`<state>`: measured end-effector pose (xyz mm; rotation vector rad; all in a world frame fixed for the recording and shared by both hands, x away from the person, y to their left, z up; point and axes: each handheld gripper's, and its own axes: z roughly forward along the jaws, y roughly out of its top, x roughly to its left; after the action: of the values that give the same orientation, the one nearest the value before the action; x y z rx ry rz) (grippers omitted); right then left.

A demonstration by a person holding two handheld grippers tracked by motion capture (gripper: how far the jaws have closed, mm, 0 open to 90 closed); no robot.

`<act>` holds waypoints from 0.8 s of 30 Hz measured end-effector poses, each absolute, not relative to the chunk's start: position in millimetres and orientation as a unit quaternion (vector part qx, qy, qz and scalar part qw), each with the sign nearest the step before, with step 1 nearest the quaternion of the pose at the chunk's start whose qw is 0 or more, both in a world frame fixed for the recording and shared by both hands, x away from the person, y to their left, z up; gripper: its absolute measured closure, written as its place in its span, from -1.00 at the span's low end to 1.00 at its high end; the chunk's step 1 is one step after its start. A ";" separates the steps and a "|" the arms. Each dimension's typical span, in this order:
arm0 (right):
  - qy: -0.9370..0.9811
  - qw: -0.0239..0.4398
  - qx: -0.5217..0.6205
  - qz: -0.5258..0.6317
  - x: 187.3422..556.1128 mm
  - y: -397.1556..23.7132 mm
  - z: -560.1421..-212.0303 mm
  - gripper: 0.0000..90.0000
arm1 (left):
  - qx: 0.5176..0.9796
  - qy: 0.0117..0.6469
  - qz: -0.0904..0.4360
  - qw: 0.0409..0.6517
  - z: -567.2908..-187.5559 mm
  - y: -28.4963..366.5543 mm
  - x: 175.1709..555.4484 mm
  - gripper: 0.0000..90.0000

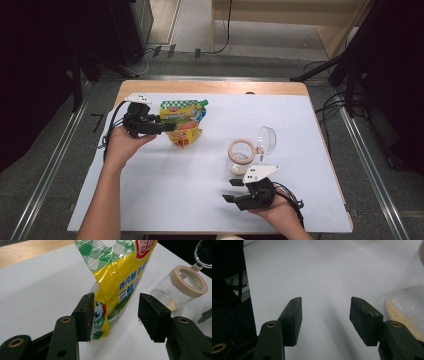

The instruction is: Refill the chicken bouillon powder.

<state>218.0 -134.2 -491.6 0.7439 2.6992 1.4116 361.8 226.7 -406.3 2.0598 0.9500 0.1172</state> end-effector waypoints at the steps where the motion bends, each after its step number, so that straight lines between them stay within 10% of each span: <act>1: 0.860 0.001 0.237 0.451 217.8 -132.3 -491.8 0.00 | 0.824 0.379 0.047 0.418 -407.9 225.2 363.1 0.10; 24: 0.851 -0.011 0.215 0.479 228.4 -66.5 -482.6 0.00 | 0.814 0.385 0.060 0.430 -410.0 201.1 362.0 1.00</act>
<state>228.4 -66.5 -482.6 0.6811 2.6927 1.5152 362.0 201.1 -410.0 2.0317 0.9602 0.1500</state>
